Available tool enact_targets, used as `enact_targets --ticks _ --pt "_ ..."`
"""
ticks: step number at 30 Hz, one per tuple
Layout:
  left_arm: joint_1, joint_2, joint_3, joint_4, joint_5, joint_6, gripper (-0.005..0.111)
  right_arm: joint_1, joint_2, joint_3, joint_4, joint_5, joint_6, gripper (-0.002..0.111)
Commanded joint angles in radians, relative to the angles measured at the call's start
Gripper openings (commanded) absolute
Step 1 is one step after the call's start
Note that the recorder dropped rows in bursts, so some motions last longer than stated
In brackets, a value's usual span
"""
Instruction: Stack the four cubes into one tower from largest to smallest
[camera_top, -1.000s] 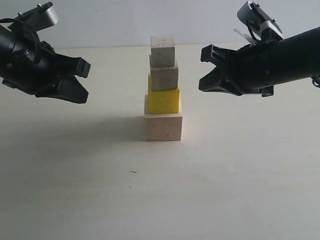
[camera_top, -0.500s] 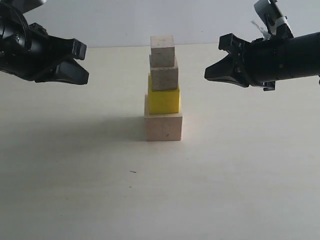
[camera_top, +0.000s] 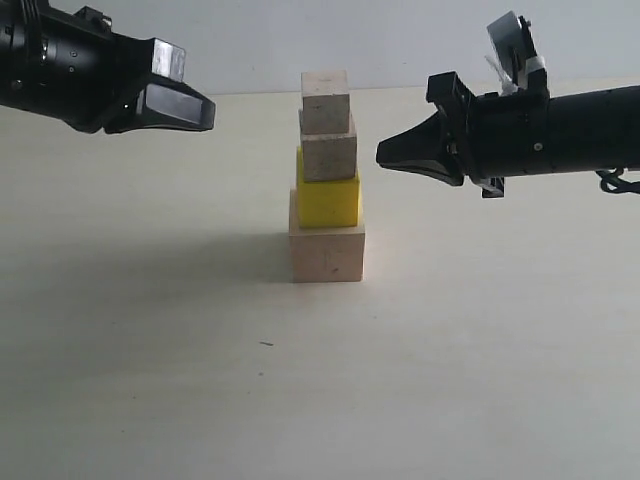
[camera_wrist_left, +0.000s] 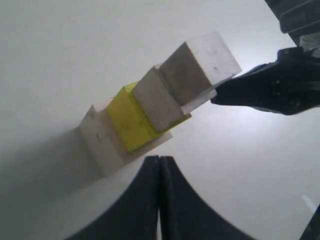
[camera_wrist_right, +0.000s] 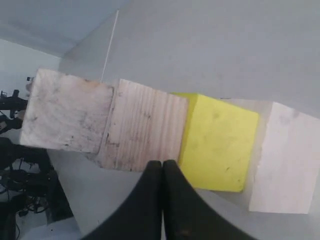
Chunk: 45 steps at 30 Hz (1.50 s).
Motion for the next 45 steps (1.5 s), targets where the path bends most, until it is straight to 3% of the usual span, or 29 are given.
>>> enact_targets --ticks 1,18,31,45 --pt "0.0 -0.005 0.002 -0.017 0.021 0.018 0.0 -0.006 0.015 -0.005 0.035 0.021 -0.04 0.0" --pt "0.0 -0.005 0.002 -0.06 0.035 0.114 0.0 -0.006 0.015 -0.005 0.051 -0.048 -0.081 0.0" --pt "0.0 -0.005 0.002 -0.06 0.043 0.116 0.0 -0.006 0.015 -0.005 0.083 0.014 -0.086 0.0" --pt "0.0 -0.005 0.002 -0.071 0.068 0.116 0.0 -0.006 0.024 -0.062 0.085 -0.135 -0.132 0.0"
